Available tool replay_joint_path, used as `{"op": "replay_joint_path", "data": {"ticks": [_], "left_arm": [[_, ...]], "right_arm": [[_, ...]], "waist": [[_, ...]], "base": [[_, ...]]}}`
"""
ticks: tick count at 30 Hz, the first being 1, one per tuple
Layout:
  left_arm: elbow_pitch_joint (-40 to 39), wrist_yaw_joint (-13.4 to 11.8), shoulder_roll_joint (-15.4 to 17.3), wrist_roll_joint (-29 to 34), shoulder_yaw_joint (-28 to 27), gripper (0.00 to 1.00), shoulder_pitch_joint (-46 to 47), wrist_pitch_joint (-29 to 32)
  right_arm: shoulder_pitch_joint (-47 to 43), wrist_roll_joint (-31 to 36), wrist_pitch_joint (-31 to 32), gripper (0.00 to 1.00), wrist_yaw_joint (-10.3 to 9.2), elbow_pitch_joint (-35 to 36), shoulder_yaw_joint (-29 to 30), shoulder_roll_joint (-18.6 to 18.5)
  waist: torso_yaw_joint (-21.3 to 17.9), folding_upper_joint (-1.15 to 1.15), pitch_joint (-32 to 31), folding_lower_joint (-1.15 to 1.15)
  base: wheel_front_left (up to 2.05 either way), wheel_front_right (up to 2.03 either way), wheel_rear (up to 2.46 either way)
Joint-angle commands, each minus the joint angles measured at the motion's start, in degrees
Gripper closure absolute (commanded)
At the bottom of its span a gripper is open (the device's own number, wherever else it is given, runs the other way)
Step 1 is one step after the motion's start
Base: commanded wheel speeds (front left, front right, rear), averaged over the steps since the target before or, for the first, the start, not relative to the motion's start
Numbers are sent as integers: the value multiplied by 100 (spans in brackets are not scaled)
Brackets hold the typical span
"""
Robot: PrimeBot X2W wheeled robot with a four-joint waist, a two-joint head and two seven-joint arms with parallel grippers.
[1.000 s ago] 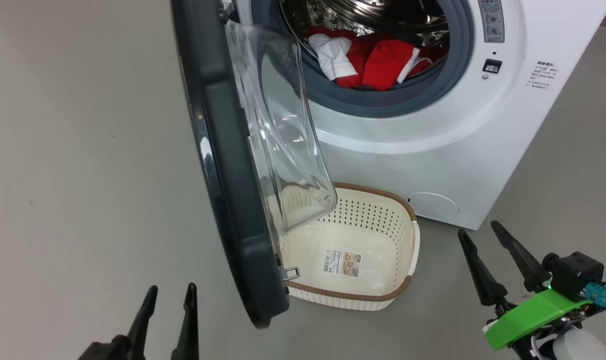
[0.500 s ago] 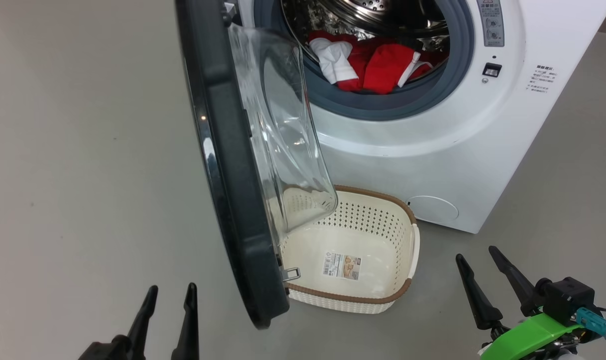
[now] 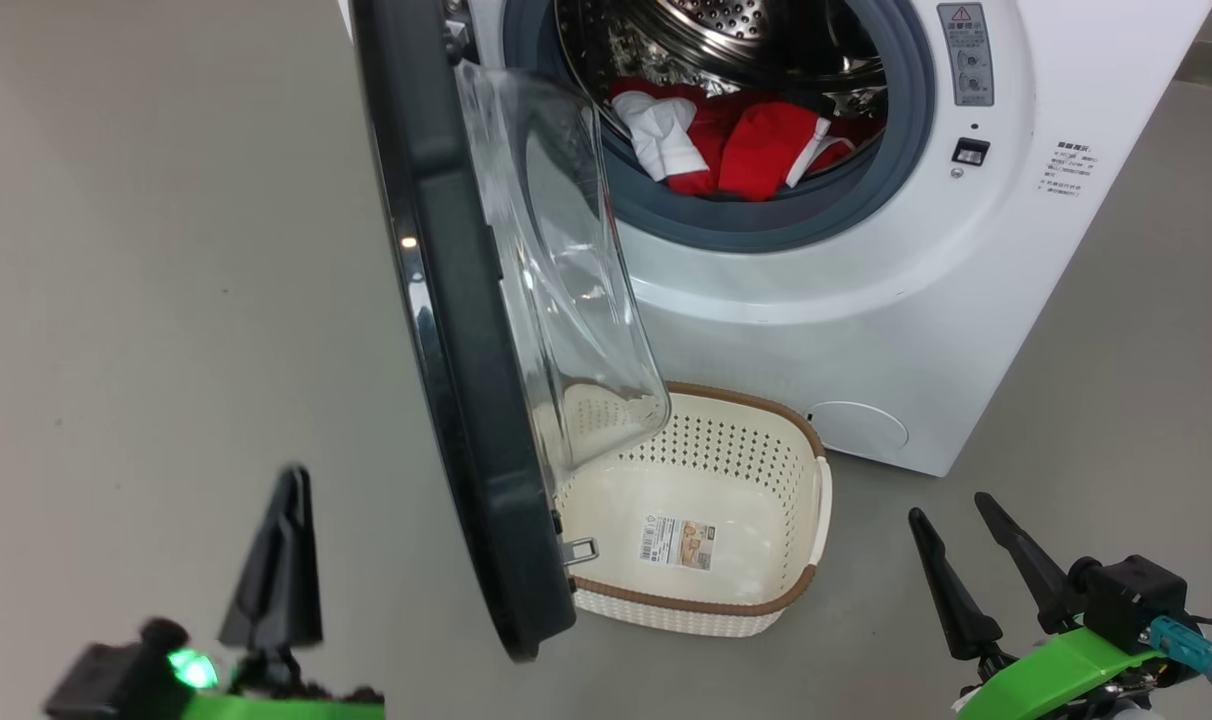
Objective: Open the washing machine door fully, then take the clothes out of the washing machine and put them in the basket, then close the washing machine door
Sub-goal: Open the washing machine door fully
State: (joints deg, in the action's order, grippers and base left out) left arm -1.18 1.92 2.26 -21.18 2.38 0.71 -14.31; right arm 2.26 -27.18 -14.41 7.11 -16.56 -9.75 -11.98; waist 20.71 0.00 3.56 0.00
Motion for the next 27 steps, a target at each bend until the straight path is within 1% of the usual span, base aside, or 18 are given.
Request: {"op": "replay_joint_path", "data": {"ticks": [1,4,7,11,14,18,22,25,27], "left_arm": [[-371,-60,62,30,-185,100,285,-69],[-1117,-92,62,301,19,100,404,-69],[-1669,-148,62,469,519,100,432,-69],[-1747,-120,62,503,1498,100,328,-69],[-1384,-134,62,313,2081,100,225,-69],[-653,-94,62,40,2596,100,197,-69],[105,-135,62,-135,2722,100,364,-69],[398,-226,62,-255,2612,100,533,-69],[454,-263,62,-288,2547,100,567,-69]], "right_arm": [[-35,41,-59,0,37,154,-106,-48],[-28,33,-59,0,37,166,-124,-49],[-9,24,-59,0,37,171,-116,-57],[15,31,-59,0,37,170,-120,-61],[47,37,-59,0,37,170,-128,-61],[79,48,-59,0,37,184,-139,-55],[99,48,-59,0,37,186,-111,-60],[109,51,-59,0,37,177,-114,-60],[115,50,-59,0,37,174,-115,-58]], "waist": [[-8,0,-3,0],[-34,0,-8,0],[-64,0,-17,0],[-105,0,-11,0],[-132,0,10,0],[-167,0,49,0],[-161,0,101,0],[-162,0,125,0],[-167,0,133,0]], "base": [[0,0,0],[0,0,0],[0,0,0],[0,0,0],[0,0,0],[0,0,0],[0,0,0],[0,0,0],[0,0,0]]}}
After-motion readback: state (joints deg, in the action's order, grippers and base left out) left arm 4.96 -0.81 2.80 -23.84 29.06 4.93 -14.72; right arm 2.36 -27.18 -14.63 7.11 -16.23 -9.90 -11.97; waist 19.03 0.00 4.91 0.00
